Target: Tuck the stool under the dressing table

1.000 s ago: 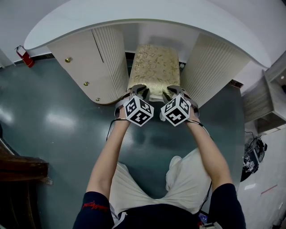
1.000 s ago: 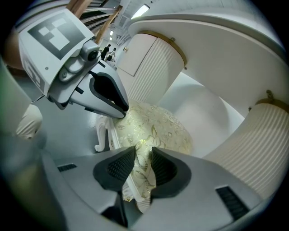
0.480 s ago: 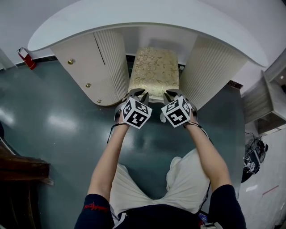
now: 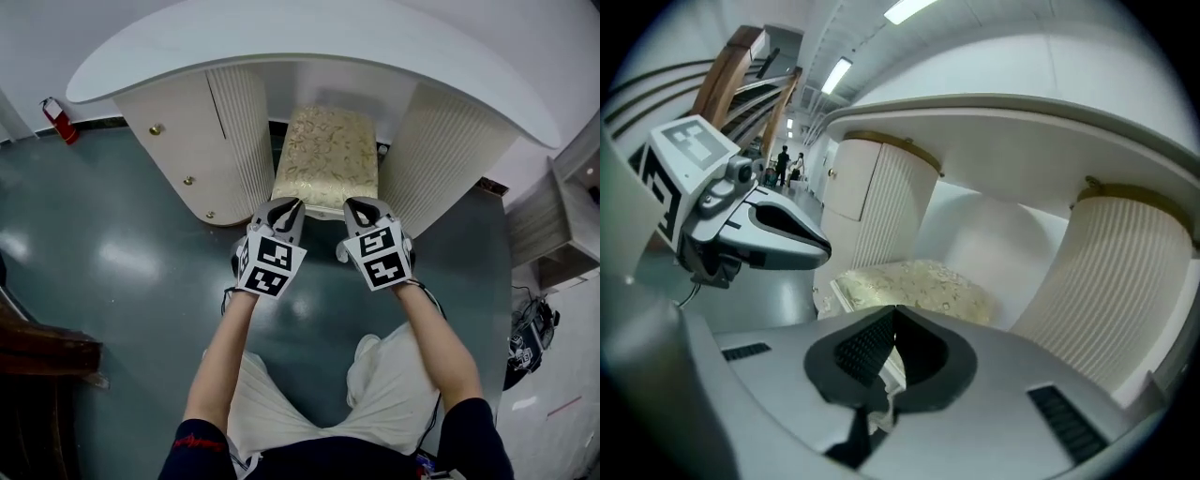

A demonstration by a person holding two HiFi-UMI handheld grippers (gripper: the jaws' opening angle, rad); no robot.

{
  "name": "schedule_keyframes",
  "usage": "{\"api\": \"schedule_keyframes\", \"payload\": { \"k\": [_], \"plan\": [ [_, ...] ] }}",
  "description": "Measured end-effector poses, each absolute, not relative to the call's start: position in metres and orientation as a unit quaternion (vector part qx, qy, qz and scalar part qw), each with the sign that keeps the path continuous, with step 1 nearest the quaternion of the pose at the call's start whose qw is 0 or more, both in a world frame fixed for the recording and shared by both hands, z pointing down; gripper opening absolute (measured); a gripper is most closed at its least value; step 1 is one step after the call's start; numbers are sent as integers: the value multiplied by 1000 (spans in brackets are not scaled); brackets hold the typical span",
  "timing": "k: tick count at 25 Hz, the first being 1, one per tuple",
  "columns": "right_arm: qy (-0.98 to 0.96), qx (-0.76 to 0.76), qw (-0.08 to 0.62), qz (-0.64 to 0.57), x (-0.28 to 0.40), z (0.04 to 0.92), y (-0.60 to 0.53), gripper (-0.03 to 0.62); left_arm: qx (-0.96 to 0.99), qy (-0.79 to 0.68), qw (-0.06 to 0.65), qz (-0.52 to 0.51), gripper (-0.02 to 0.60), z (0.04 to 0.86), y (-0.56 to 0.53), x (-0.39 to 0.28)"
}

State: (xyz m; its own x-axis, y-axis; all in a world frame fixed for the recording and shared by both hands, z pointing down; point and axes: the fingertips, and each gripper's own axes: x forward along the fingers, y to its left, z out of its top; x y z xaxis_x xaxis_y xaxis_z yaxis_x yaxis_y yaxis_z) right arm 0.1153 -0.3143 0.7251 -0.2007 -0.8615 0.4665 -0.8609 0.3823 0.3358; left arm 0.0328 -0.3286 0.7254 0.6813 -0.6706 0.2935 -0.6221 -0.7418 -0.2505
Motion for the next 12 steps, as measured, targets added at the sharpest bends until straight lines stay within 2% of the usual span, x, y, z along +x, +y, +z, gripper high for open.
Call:
{"api": "schedule_keyframes", "payload": {
  "k": [7,12],
  "plan": [
    [-808,560,183,5,108,688,-323,17,-918,376,49,-115,17,688,-320,30],
    [-845,513,150,-17,80,676,-331,17,-915,394,20,-84,17,681,-326,22]
  ]
}}
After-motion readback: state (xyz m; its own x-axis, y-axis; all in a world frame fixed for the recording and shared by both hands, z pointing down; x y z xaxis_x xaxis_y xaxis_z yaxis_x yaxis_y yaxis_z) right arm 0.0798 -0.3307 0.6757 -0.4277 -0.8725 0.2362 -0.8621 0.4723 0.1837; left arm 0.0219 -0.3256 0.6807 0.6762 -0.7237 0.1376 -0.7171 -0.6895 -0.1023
